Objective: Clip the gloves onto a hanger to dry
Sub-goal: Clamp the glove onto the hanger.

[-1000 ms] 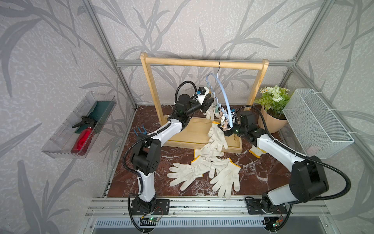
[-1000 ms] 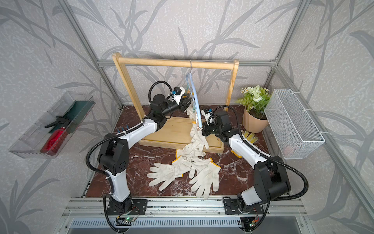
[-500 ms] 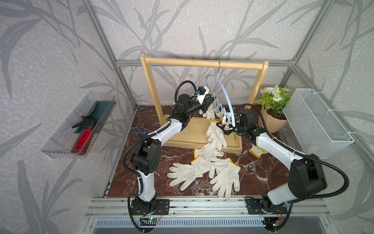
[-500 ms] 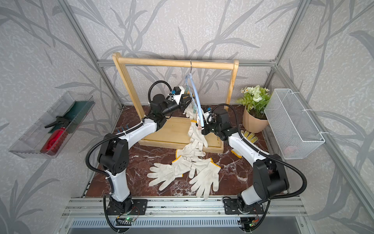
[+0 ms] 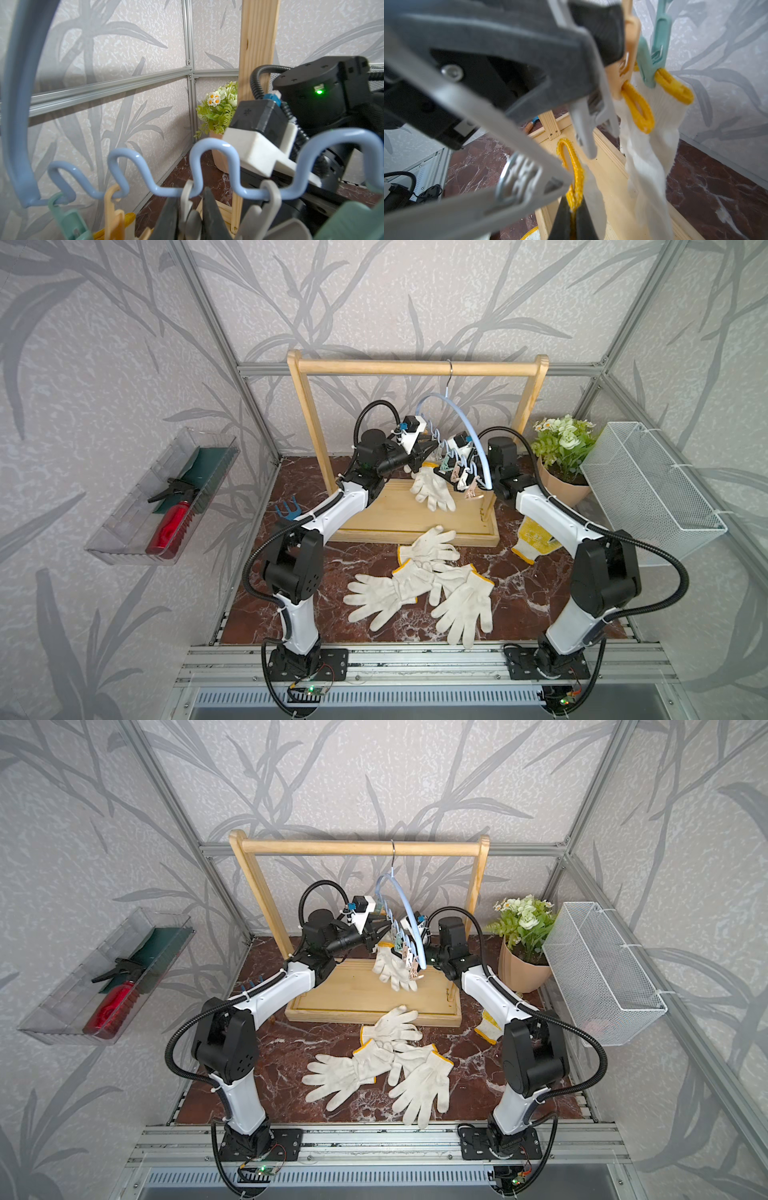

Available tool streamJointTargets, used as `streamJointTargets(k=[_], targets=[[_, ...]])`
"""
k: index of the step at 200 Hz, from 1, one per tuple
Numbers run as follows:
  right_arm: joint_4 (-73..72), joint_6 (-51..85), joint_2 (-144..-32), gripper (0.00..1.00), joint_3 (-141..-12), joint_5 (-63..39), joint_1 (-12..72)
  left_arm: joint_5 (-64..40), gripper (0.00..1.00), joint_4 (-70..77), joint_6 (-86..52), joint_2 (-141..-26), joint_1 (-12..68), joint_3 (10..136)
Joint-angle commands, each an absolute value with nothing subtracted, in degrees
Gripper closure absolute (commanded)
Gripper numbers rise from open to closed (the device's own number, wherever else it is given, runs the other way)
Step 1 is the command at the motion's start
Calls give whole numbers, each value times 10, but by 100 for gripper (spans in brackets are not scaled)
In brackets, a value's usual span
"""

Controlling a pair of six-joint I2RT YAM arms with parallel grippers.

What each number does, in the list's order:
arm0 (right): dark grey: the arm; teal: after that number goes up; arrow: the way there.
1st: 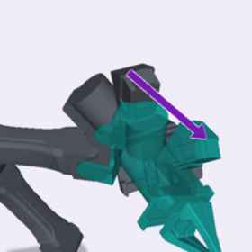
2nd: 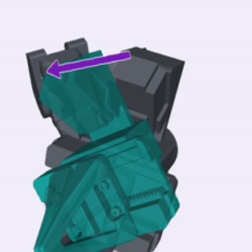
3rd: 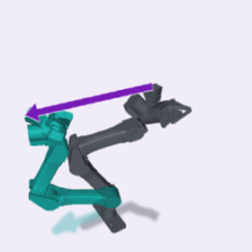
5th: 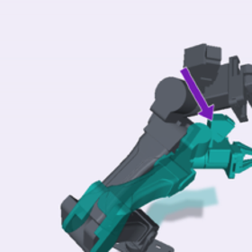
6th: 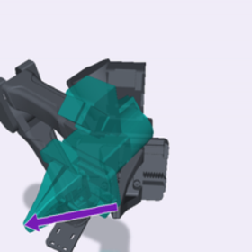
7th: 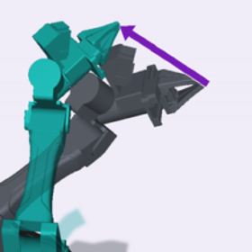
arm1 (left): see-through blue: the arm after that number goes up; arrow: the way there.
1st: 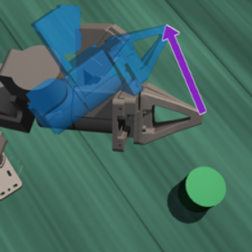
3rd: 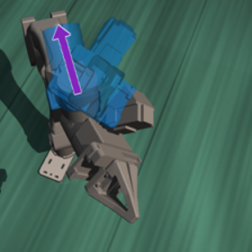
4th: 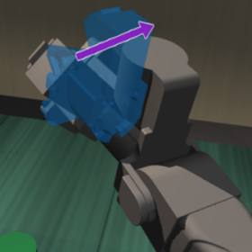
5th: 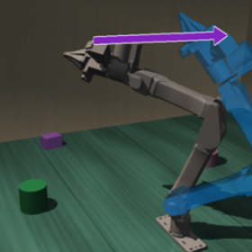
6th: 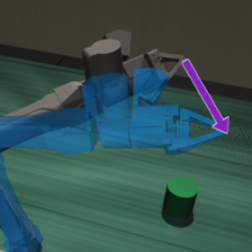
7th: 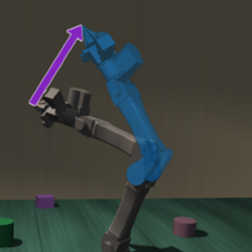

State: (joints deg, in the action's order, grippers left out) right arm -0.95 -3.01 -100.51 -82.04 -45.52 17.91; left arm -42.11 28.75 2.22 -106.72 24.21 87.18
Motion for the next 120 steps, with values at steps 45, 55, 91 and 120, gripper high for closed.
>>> streamJointTargets(k=[45, 55, 91, 120], targets=[[46, -100, -1046, 100, -896, -531, 172, -494, 100, 229, 37, -1043, 228, 883], [46, -107, -1044, 100, -895, -541, 172, -501, 100, 224, 40, -1044, 225, 886], [60, -130, -1039, 100, -899, -566, 170, -537, 100, 184, 60, -1049, 215, 899], [60, -135, -1039, 100, -905, -566, 168, -569, 100, 173, 57, -1052, 205, 903]])
